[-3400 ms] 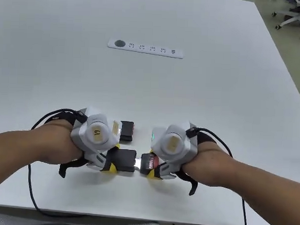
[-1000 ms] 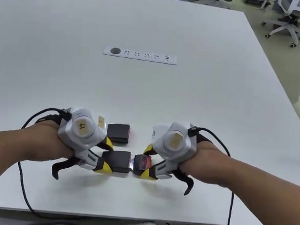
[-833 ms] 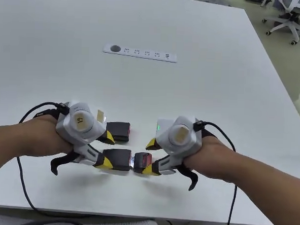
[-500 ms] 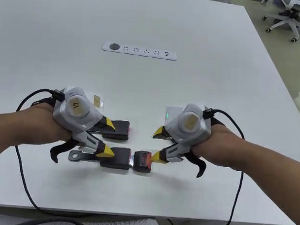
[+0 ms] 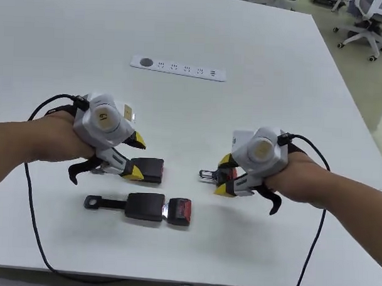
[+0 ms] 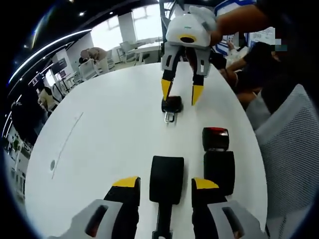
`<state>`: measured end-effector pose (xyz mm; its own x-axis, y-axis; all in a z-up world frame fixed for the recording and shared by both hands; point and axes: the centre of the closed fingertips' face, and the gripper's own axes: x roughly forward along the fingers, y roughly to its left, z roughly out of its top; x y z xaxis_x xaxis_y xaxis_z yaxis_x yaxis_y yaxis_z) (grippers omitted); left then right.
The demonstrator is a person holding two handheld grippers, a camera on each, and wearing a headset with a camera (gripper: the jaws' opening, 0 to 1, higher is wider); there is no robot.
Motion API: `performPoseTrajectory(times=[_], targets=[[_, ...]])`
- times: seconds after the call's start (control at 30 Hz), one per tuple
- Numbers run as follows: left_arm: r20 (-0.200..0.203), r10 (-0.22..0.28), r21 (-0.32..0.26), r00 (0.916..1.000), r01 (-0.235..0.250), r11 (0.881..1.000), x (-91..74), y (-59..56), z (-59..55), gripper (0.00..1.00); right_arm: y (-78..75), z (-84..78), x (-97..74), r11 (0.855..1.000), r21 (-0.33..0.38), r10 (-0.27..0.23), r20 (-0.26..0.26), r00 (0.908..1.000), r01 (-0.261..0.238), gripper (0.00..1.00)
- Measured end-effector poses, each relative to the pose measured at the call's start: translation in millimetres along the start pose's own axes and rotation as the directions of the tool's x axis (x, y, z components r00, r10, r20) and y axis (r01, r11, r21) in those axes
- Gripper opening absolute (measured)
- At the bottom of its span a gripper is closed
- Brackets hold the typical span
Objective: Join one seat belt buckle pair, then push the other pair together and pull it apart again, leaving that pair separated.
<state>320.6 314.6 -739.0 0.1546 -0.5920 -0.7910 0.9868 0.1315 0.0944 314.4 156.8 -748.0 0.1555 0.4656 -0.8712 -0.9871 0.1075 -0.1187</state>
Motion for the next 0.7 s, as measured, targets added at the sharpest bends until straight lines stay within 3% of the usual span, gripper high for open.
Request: performPoseTrajectory(times=[0.03, 0.13, 0.27, 0.33, 0.6, 0.7], targets=[[-0.026, -0.001, 0.046, 0.9996, 0.002, 0.999, 1.1, -0.6, -2.9, 0.4, -4.1, -4.2, -1.5, 1.0, -0.006, -0.007, -0.011, 0.9999, 0.007, 0.33], [-0.03, -0.011, 0.033, 0.9995, 0.012, 0.999, 6.5, -4.1, -6.1, 0.4, -13.1, -14.7, -0.6, 1.0, -0.007, -0.011, -0.022, 0.9997, 0.011, 0.33], [-0.072, -0.018, 0.041, 0.9972, 0.021, 0.999, 9.5, -3.4, -17.2, 0.4, -17.4, -23.4, -0.5, 1.0, -0.001, -0.012, -0.03, 0.9995, 0.012, 0.33], [-0.083, -0.026, 0.035, 0.9962, 0.029, 0.999, 10.3, -3.6, -21.7, 0.41, -15.9, -26.6, 1.1, 0.999, -0.038, 0.001, -0.044, 0.999, -0.003, 0.33], [-0.145, -0.053, 0.052, 0.988, 0.062, 0.997, 18.0, -10.9, -28.6, 0.4, -17.1, -26.8, 14.0, 0.998, -0.057, 0.029, -0.064, 0.9975, -0.033, 0.35], [-0.131, -0.054, 0.024, 0.9898, 0.058, 0.998, 20.0, -7.3, -27.3, 0.38, -15.4, -30.0, 18.5, 0.997, -0.052, 0.054, -0.077, 0.9956, -0.058, 0.32]])
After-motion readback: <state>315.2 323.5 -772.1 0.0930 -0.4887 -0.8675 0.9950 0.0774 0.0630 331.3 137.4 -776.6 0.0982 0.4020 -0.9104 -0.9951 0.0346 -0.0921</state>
